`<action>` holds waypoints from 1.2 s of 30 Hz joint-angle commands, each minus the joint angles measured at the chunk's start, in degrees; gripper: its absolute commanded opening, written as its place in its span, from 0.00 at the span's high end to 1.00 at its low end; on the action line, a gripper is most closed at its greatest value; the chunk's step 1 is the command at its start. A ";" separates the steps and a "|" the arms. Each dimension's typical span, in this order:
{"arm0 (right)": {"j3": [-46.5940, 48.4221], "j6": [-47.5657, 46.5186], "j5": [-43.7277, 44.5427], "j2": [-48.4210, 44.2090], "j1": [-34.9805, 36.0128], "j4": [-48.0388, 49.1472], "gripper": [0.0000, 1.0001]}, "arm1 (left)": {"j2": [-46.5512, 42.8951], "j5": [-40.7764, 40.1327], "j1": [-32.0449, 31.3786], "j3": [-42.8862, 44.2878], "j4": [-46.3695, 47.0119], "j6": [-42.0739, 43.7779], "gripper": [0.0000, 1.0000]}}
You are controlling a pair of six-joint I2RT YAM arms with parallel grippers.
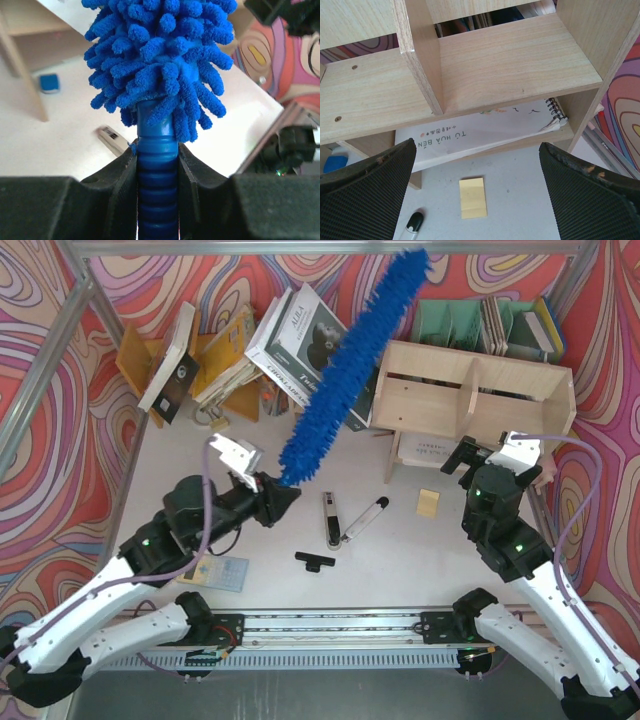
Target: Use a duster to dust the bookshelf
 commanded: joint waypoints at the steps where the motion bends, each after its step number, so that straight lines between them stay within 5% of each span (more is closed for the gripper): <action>1: -0.75 0.35 0.63 -0.63 -0.24 0.28 0.01 | -4.98 -13.05 0.16 2.28 -0.16 2.43 1.00; 13: -0.56 0.49 0.45 -0.58 -0.26 -0.12 0.01 | -3.52 -14.99 0.18 1.11 -5.67 2.68 1.00; 22: -0.66 0.69 0.39 -0.69 -0.26 -0.12 0.01 | 0.32 -7.34 0.13 -5.48 2.75 0.86 1.00; 29: -0.62 0.75 0.24 -0.33 -0.24 -0.12 0.01 | 7.11 0.26 -0.19 0.53 2.59 0.45 1.00; 36: 1.70 2.25 -3.00 -1.33 -0.19 -2.25 0.01 | 7.41 -7.29 -7.32 5.00 3.19 5.56 1.00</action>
